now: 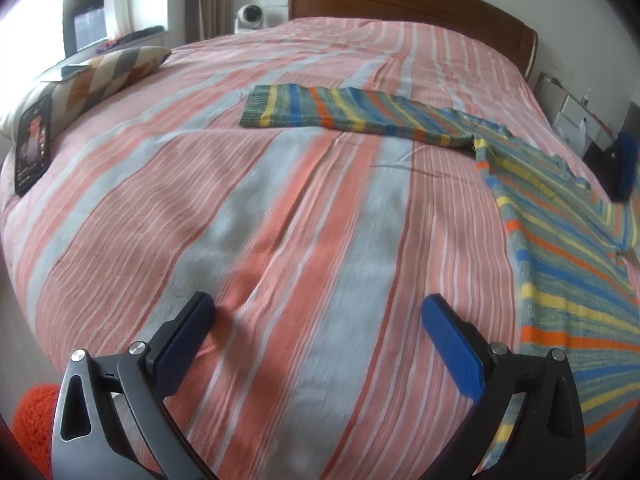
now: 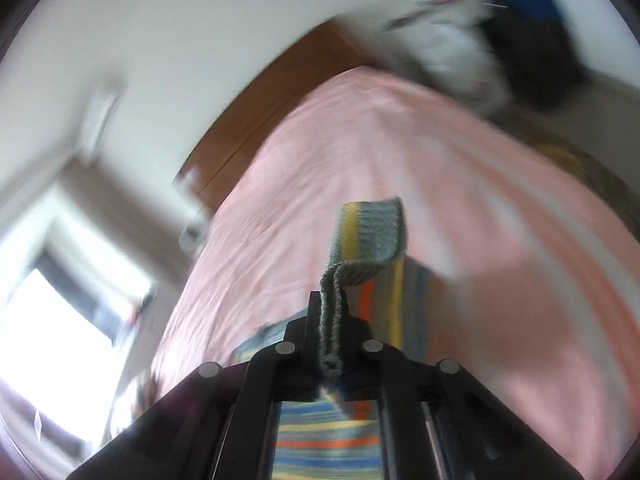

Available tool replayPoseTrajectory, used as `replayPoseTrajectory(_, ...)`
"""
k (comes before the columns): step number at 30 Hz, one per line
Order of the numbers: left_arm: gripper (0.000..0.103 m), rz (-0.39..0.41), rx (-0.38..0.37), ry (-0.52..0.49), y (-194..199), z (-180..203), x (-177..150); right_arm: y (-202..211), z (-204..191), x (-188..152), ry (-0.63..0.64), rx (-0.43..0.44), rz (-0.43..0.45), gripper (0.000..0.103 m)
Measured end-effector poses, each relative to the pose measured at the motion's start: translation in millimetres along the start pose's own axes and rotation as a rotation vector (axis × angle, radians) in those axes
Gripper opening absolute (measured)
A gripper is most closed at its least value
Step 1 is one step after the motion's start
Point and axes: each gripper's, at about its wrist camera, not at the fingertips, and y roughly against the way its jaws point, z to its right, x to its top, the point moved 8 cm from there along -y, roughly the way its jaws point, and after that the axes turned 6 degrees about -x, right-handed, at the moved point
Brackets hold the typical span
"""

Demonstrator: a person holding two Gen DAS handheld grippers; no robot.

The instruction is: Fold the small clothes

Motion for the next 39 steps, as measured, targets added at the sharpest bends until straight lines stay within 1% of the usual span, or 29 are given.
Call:
replayPoseTrajectory(2, 0.102, -0.003, -0.008, 0.001, 0.2, -0.4, -0.2, -37.1, -48.7, -16.7, 0.09, 0.018, -0.069, 0.008)
replayPoseTrajectory(3, 0.102, -0.005, -0.009, 0.0, 0.0, -0.2, -0.2, -55.4, -64.9, -29.2, 0.119, 0.019, -0.107, 0.013)
replayPoseTrajectory(4, 0.102, -0.006, -0.01, -0.003, -0.2, -0.1, -0.2, -73.8, -77.9, -45.0, 0.127, 0.039, -0.163, 0.042)
replayPoseTrajectory(5, 0.102, -0.007, -0.01, -0.006, -0.2, 0.3, -0.4, -94.1, -88.0, -62.5, 0.112, 0.067, -0.233, 0.062)
replayPoseTrajectory(6, 0.102, -0.007, -0.01, -0.007, -0.2, 0.4, -0.3, -100.6, -90.8, -71.8, 0.093, 0.085, -0.252, 0.076)
replayPoseTrajectory(9, 0.102, -0.007, -0.012, -0.005, 0.1, 0.7, -0.7, -101.6, -89.8, -85.5, 0.071, 0.109, -0.253, 0.075)
replayPoseTrajectory(10, 0.103, -0.007, -0.01, -0.005, 0.0, 0.7, -0.9, -100.3, -85.0, -86.2, 0.076, 0.099, -0.252, 0.075)
replayPoseTrajectory(12, 0.103, -0.005, -0.008, -0.007, 0.1, 0.3, -0.9, -90.0, -62.9, -86.2, 0.096, 0.057, -0.245, 0.075)
replayPoseTrajectory(15, 0.103, -0.002, 0.002, -0.011, 0.4, 0.9, -1.8, -66.2, -19.3, -90.6, 0.16, -0.055, -0.213, 0.076)
replayPoseTrajectory(18, 0.103, 0.0, 0.01, -0.015, 1.1, 1.9, -3.4, -35.4, 31.3, -114.0, 0.252, -0.186, -0.2, 0.076)
replayPoseTrajectory(19, 0.103, 0.0, 0.011, -0.016, 1.2, 2.2, -3.8, -30.1, 50.8, -115.7, 0.273, -0.222, -0.199, 0.076)
replayPoseTrajectory(20, 0.103, 0.002, 0.013, -0.018, 1.6, 2.7, -4.5, -17.2, 71.4, -124.4, 0.287, -0.259, -0.195, 0.076)
replayPoseTrajectory(22, 0.103, 0.002, 0.02, -0.024, -0.6, 2.9, -3.7, 2.7, 96.1, -133.3, 0.286, -0.294, -0.182, 0.076)
replayPoseTrajectory(26, 0.103, 0.006, 0.038, -0.037, -1.7, 4.7, -4.5, 46.1, 136.0, -142.5, 0.256, -0.334, -0.116, 0.076)
replayPoseTrajectory(28, 0.103, 0.009, 0.041, -0.038, -1.8, 4.8, -4.6, 51.9, 142.6, -146.1, 0.252, -0.346, -0.106, 0.077)
replayPoseTrajectory(32, 0.103, 0.01, 0.041, -0.04, -1.9, 4.7, -4.8, 47.6, 159.2, -159.1, 0.242, -0.358, -0.115, 0.077)
replayPoseTrajectory(36, 0.103, 0.01, 0.044, -0.04, -1.9, 4.9, -5.1, 38.8, 166.4, -167.5, 0.242, -0.332, -0.106, 0.085)
replayPoseTrajectory(39, 0.103, 0.01, 0.042, -0.038, -1.8, 4.8, -5.3, 33.2, 168.0, -170.0, 0.238, -0.318, -0.101, 0.087)
